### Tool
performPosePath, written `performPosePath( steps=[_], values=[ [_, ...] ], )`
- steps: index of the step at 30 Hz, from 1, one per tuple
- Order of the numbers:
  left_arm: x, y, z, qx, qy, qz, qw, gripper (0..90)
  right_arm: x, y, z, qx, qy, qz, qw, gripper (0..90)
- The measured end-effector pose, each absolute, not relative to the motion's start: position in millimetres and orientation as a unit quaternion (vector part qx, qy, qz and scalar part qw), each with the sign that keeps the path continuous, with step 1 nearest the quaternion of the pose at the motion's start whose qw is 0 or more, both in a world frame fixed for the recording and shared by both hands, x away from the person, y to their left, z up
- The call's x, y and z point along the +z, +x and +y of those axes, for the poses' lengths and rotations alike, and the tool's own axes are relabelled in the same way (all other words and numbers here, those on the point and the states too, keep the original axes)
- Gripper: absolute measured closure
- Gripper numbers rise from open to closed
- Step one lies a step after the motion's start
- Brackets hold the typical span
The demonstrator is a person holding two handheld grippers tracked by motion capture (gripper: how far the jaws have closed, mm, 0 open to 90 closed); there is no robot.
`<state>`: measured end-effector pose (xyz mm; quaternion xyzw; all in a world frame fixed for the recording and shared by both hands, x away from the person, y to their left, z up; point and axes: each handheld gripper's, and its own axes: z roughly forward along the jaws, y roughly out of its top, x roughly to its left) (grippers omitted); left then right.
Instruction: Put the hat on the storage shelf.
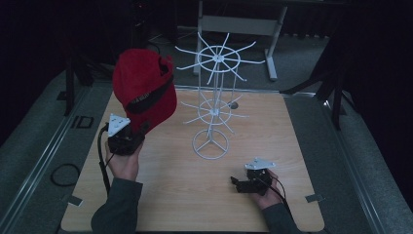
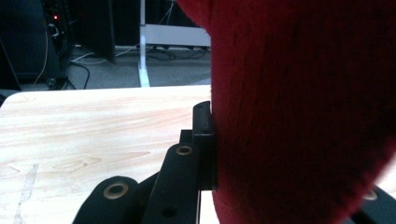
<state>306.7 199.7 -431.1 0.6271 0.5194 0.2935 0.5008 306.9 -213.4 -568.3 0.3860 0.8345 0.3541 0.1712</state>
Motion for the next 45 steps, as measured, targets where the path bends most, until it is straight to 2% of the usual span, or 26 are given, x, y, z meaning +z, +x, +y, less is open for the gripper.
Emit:
performPosePath(
  steps=[45],
  values=[
    [-385,315,196,0.303,0.612,0.498,0.534,85.2,-568,307,-213,0.354,0.386,0.834,0.171,16.3]
  ],
)
